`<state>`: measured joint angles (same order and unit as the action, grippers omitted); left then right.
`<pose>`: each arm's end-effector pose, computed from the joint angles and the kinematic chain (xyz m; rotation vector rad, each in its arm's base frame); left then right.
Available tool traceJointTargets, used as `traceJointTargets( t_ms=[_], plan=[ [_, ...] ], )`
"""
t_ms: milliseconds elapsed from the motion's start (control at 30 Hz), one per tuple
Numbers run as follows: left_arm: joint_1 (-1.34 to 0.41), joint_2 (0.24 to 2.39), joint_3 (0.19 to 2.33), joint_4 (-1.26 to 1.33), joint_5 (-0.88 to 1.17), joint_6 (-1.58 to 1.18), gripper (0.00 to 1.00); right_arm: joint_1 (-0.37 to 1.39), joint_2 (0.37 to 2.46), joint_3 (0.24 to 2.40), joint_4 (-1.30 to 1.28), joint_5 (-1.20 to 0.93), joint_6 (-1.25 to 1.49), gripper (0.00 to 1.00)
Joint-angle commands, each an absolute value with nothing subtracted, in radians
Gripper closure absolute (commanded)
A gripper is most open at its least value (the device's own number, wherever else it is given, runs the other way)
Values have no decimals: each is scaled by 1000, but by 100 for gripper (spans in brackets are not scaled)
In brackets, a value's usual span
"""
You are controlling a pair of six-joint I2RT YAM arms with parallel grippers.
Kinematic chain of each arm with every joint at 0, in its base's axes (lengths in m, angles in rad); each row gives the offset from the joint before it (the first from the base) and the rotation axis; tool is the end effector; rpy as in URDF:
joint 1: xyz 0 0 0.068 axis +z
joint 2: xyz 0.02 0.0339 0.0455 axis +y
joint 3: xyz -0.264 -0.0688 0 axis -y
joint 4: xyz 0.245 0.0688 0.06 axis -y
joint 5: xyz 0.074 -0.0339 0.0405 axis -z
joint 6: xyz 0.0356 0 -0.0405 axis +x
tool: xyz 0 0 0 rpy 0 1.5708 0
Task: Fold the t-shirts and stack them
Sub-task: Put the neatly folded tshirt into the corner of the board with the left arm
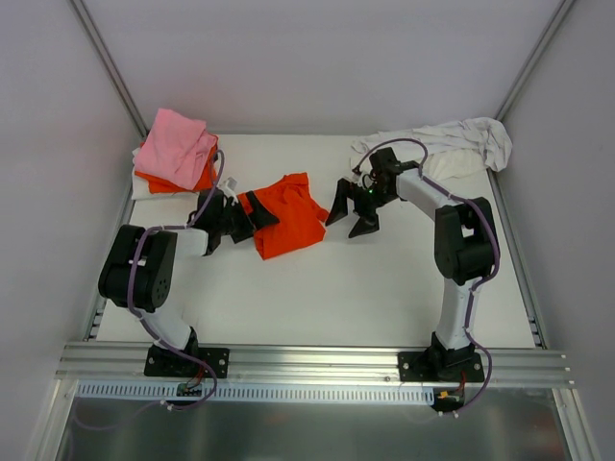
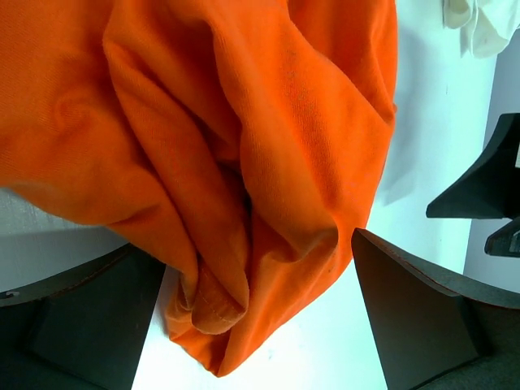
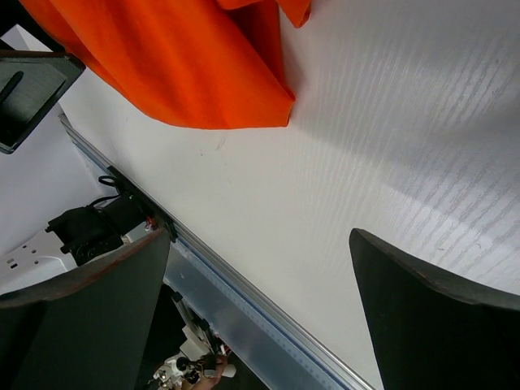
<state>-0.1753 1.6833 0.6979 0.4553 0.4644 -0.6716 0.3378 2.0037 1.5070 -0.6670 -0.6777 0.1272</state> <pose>0.3185 -0.0726 0.1513 -0.2488 2.1834 -0.9822 0.3842 0.1586 0.1957 -0.4816 2.6781 1.0598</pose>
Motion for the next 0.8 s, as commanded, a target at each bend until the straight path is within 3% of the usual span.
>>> traceJointTargets(
  t_ms=[0,367,667,733,767],
  plan=[
    [-169,1710,657,555,437,-698,1,328,1962,1539,-709,-680,104,0],
    [-167,1850,635,780,453,-798,1,330,1960,1549,-784,-655,63,1],
    [-169,2009,745,821,551,-833,1,330,1974,1601,-845,-623,45,1],
    [-169,2031,775,815,581,-828,12,328,1980,1611,-859,-618,41,0],
    [-167,2040,787,812,597,-825,37,330,1980,1614,-859,-618,41,0]
  ],
)
